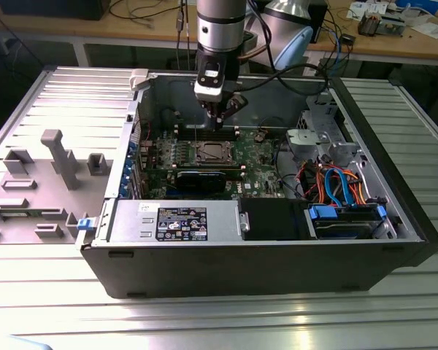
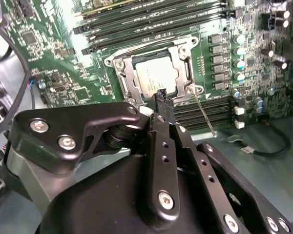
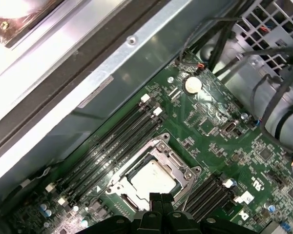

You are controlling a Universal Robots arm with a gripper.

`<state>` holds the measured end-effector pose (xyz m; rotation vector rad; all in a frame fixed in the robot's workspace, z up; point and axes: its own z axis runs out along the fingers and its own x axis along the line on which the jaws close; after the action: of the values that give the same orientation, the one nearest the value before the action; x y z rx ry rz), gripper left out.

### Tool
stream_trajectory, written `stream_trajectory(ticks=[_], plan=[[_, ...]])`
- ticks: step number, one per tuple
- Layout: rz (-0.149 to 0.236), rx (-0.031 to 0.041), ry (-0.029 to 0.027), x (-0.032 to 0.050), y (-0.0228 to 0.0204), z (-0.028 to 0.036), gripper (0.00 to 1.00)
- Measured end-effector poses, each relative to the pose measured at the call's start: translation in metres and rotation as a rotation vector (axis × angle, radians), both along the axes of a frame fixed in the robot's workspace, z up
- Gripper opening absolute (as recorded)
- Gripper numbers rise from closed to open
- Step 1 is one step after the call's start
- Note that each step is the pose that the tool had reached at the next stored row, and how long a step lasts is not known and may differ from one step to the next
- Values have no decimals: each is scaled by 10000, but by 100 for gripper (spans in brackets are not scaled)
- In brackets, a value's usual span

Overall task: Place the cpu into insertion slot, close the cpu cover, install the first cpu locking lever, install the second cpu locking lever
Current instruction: 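Install the first cpu locking lever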

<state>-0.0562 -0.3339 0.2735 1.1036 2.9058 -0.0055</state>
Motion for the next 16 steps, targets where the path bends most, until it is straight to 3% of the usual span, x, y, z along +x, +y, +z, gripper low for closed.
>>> stream_trajectory(ticks=[3,12,16], plan=[[465,0,0,0,0,0,11],[2806,0,0,0,0,-1,11],[3640,0,0,0,0,-1,11]])
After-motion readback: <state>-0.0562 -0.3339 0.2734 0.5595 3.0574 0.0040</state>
